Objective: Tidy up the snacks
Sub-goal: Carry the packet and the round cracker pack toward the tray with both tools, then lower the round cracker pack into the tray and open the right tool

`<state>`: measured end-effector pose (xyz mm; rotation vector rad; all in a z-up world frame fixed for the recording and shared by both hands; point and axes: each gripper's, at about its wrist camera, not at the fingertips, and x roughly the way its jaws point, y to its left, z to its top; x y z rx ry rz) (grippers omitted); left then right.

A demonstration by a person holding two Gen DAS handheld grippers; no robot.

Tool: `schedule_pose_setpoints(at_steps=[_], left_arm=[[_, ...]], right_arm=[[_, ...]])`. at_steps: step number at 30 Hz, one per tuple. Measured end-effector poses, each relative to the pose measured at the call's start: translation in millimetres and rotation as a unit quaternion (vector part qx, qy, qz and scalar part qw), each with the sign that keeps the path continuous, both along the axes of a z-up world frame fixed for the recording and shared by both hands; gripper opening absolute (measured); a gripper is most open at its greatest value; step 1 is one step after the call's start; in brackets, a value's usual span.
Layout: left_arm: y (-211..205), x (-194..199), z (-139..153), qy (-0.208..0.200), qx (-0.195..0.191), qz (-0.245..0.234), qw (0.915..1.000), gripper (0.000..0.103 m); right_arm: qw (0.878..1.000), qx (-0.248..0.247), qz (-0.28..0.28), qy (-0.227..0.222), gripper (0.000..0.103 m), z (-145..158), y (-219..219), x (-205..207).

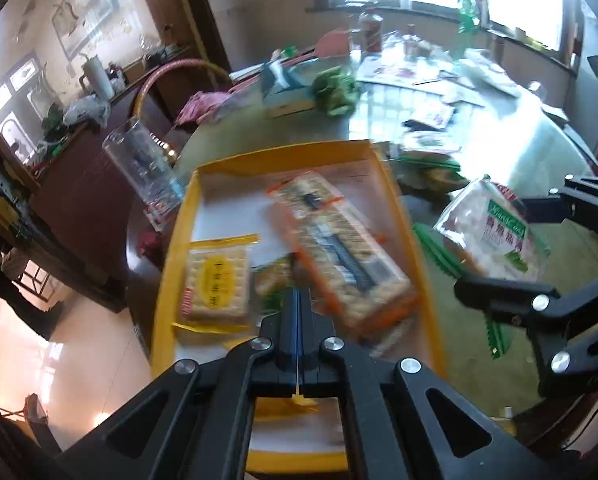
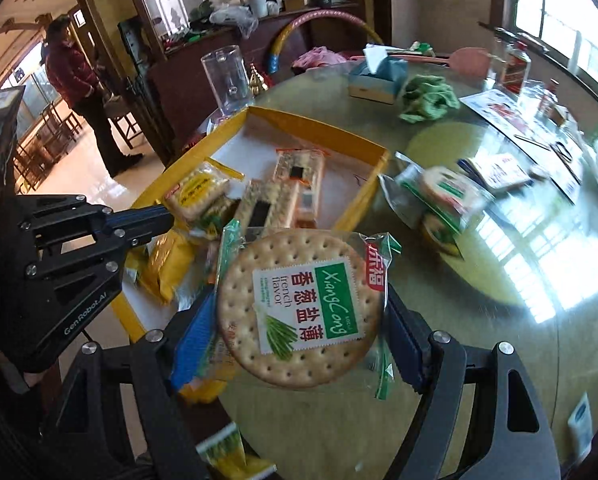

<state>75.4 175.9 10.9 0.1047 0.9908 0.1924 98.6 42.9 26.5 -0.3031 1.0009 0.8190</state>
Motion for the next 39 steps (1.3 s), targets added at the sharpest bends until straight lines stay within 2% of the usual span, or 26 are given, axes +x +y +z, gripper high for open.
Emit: schedule_pose_setpoints(at_steps=[2,5,8,11,13,14,15,17,21,24,29,32,35,37,38,39], left_arm=[[13,6,-5,0.004,0.012,0.005,0.9999,0.000],[29,13,-12,0.009,0.010,0.017,0.9998,0.000],[36,9,-12,0.000,-0.022,0.018,0.9996,0.000],[25,-6,-9,-0.022,-0.060,-0.013,0.9979,0.001],[7,-14,-13,-0.008,-0.075,-0.045,0.9961,0.024],[-1,-17,-15,-0.003,-0.080,-0.056,0.9952,0.047],[-12,-22,-17,-0.002,-0.083,-0.073,0.9939,0.056],[-34,-33,-18,-0.002,-0.082,-0.101,0.9915,0.056],[-70,-61,-19,0.015,-0.117,-0.164,0.9794,0.059],[-98,-84,-28,0.046,-0.134,-0.198,0.9699,0.062],[-112,-89,-45,0.086,-0.149,-0.171,0.9702,0.062],[-111,-88,-51,0.096,-0.188,-0.151,0.9656,0.062],[-111,-83,-62,0.100,-0.200,-0.128,0.9663,0.062],[-107,-78,-69,0.104,-0.222,-0.109,0.9635,0.060],[-105,-76,-71,0.104,-0.230,-0.098,0.9626,0.055],[-103,-76,-73,0.099,-0.237,-0.087,0.9624,0.040]], right_arm=[[1.000,-0.002,0.004,0.005,0.078,-4,12,8],[1.000,-0.010,0.008,0.005,0.078,-12,31,18],[1.000,-0.015,0.010,0.005,0.078,-17,42,24],[1.000,-0.009,0.003,-0.006,0.078,-16,36,26],[1.000,-0.006,-0.008,-0.012,0.078,-14,23,28],[1.000,-0.006,-0.015,-0.011,0.078,-14,16,30],[1.000,-0.003,-0.023,-0.009,0.078,-13,7,30],[0.999,0.005,-0.036,-0.008,0.078,-10,-10,29],[0.997,0.024,-0.068,-0.003,0.078,-4,-50,24],[0.996,0.038,-0.082,0.004,0.078,-4,-72,15],[0.995,0.055,-0.080,0.012,0.078,-6,-86,-1],[0.995,0.063,-0.075,0.015,0.078,-8,-91,-10],[0.995,0.068,-0.076,0.018,0.078,-13,-95,-14],[0.994,0.071,-0.078,0.022,0.079,-15,-98,-16],[0.994,0.072,-0.079,0.024,0.078,-16,-100,-17],[0.994,0.073,-0.080,0.025,0.078,-17,-102,-18]])
